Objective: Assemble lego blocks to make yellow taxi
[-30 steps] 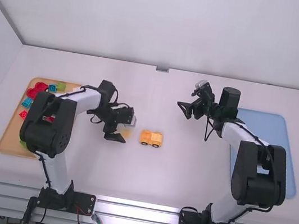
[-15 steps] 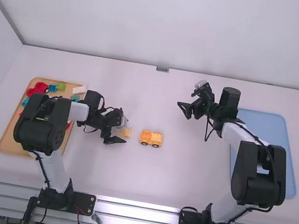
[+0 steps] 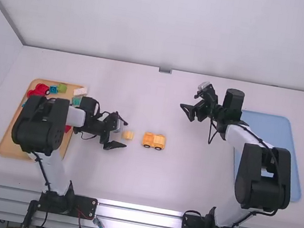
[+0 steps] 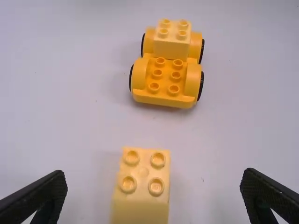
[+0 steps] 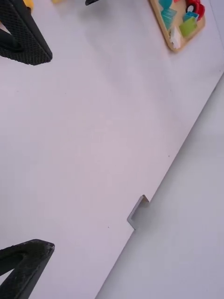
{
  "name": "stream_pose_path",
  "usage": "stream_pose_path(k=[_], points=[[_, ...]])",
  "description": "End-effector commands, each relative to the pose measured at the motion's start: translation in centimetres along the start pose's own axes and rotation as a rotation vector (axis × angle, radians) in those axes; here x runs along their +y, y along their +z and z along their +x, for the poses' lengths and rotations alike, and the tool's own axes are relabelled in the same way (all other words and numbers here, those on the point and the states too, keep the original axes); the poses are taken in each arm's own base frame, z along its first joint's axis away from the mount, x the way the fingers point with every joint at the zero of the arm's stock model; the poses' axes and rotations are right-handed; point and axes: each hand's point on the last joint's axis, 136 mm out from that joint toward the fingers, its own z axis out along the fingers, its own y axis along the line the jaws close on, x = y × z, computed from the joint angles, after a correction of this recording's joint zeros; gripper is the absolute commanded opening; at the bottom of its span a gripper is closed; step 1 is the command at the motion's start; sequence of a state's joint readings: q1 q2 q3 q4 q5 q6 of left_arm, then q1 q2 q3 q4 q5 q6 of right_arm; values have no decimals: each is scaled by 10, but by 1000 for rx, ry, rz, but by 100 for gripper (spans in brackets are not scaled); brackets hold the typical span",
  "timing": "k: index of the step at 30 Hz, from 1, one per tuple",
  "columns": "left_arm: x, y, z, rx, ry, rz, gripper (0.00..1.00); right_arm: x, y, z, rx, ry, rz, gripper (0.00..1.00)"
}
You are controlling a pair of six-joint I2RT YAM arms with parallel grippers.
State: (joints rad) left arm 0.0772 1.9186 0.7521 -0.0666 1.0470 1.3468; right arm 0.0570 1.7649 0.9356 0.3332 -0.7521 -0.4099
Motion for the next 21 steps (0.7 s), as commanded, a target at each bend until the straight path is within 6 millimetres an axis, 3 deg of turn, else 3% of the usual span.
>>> stream_pose_path(k=[1,9,21], points=[[2,2,-5,-29,15,12,98,4,1,-9,-15,-16,-11,99],[-3,4,1,-10,38,14,92,4,0,-9,-15,-15,-12,99],[1,12,11,-20,35,14,91,4,0,-8,-13,-12,-13,99]])
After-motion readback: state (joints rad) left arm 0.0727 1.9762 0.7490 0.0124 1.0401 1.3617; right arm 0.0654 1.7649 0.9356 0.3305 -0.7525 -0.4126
